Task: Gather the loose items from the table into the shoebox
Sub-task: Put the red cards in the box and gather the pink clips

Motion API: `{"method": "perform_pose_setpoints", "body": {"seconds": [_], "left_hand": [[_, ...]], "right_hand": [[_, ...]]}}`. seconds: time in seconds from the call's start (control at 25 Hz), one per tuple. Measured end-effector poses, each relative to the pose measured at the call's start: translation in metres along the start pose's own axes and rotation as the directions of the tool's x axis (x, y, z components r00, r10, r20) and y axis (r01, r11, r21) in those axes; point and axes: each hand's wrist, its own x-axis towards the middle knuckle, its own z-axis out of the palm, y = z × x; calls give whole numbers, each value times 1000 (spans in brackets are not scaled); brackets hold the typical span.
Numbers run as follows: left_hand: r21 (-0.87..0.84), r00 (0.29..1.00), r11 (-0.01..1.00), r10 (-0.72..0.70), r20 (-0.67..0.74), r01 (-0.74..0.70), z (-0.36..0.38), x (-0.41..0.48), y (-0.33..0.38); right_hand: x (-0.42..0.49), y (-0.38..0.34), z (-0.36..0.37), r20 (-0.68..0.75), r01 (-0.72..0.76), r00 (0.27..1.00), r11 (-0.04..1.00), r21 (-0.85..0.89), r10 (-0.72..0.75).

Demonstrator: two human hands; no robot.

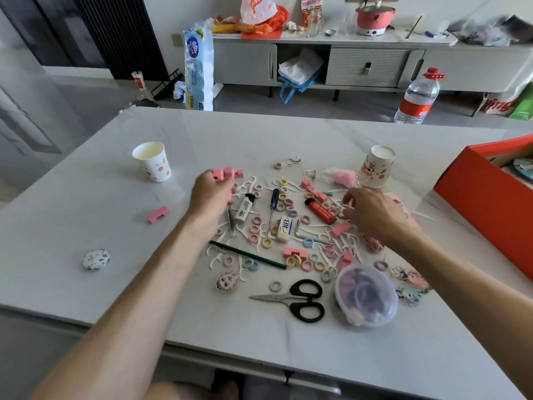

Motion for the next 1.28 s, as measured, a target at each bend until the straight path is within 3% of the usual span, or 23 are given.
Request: {"method": "perform_pose_setpoints", "body": {"seconds": [0.04, 0.12, 0.2, 0.28, 0.36, 0.4, 0.48, 0.56, 0.68, 0.8, 0.84, 0.92, 1.0, 1.16, 1.28], "left_hand": [[-201, 992, 974, -89, 92, 106, 9, -15, 3], [-478, 930, 804, -253, 266, 355, 20, -40, 5], [-594, 877, 647, -317, 360, 478, 26, -52, -3], [-615, 862, 604, -330, 385, 506, 30, -58, -10], [-603, 872, 631, -324, 367, 489, 37, -60, -11], [-600, 880, 645, -312, 358, 473, 40, -60, -9], [-606, 893, 659, -283, 350, 446, 46, -62, -1], [-604, 908, 684, -243, 341, 410, 54, -68, 5], [-518, 929, 794, -151, 338, 318, 64, -84, 13], [-453, 929, 845, -128, 347, 285, 71, -109, 24], [-439, 927, 849, -143, 346, 295, 70, -117, 30], [-425, 923, 846, -180, 341, 322, 68, -125, 38], [-413, 921, 849, -194, 337, 330, 68, -134, 46], [-332, 928, 890, -211, 308, 313, 69, -157, 63], [-303, 949, 917, -181, 260, 258, 72, -166, 78]], "right_hand": [[11, -8, 2, -10, 57, 998, 997, 56, -57], [32, -25, 9, 15, 109, 994, 994, 21, -109], [47, -31, 18, 56, 91, 995, 987, -132, -84], [55, -32, 24, 61, 54, 997, 971, -235, -41], [56, -36, 17, 5, 38, 999, 967, -252, -38], [53, -39, 11, -38, 28, 999, 984, -175, -35], [32, -49, -5, -76, 38, 997, 986, 162, -26], [-9, -63, -18, -7, 127, 990, 884, 450, -138], [-70, -76, -31, 95, 153, 960, 780, 606, -262], [-100, -53, -52, 29, 167, 974, 800, 576, -225], [-110, -40, -58, 52, 188, 969, 859, 476, -240], [-132, -18, -56, 187, 274, 939, 956, 103, -289], [-155, -6, -47, 286, 344, 909, 933, -104, -303], [-174, -4, -51, 206, 343, 924, 936, -81, -321], [-172, 11, -91, 190, 110, 972, 982, 156, -139]]}}
